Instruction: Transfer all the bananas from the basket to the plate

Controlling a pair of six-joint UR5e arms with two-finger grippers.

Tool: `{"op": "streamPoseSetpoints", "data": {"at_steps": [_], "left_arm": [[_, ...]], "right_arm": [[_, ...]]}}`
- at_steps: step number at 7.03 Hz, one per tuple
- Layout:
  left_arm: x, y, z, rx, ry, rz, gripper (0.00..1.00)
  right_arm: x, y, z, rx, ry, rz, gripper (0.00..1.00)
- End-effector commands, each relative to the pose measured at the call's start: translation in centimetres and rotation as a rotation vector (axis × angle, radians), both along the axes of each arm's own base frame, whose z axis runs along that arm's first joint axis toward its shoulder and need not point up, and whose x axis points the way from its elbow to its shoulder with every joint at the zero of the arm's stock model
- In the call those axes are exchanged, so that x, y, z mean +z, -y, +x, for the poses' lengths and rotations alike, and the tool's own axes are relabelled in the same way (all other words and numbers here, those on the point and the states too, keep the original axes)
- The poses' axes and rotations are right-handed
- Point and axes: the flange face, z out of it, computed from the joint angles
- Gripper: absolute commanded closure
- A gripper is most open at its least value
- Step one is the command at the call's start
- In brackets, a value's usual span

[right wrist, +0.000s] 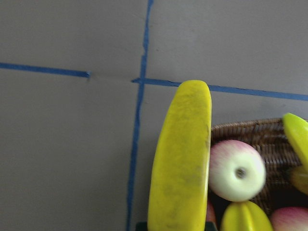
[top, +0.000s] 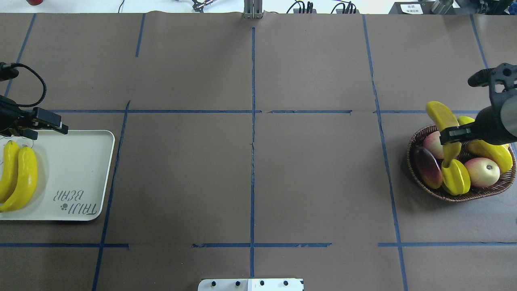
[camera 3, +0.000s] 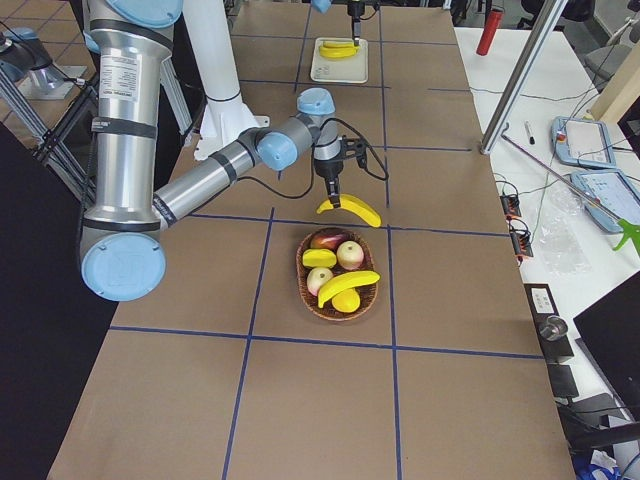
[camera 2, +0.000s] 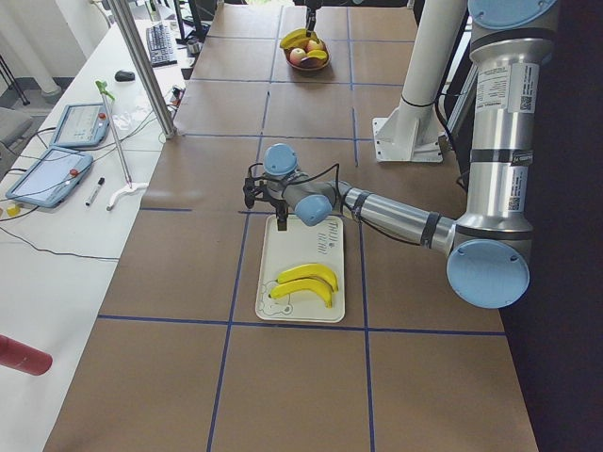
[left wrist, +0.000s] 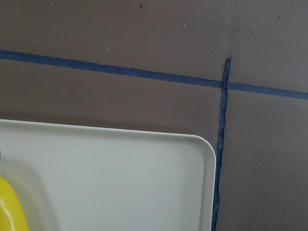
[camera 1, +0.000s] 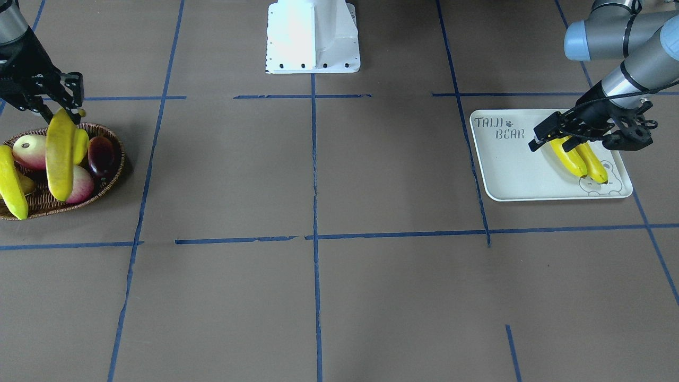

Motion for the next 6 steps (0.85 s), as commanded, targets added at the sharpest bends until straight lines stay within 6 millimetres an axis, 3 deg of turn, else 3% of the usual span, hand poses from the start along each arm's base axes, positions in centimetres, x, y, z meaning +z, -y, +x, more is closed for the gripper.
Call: {"op": "streamPoseSetpoints", "data": {"at_steps": [1,3,6], "left_arm": [[-2.6,1.1,0.6,-0.053,-0.036,-0.049,0.00],[-6.4,2.6,1.6,-0.115,-0.091,-0.104,0.00],[-15.9,4.4,3.9,-0.161,-0.244,-0.235,0.00]], "right_arm": [[-7.7,3.2,-6.6,0.082,0.171,-0.103,0.98],[-11.3,3.7,-11.8,0.100,0.239,-0.155,0.98],[-12.7,4.0,-17.2,0.106,0.501,-0.124,0.98]]}}
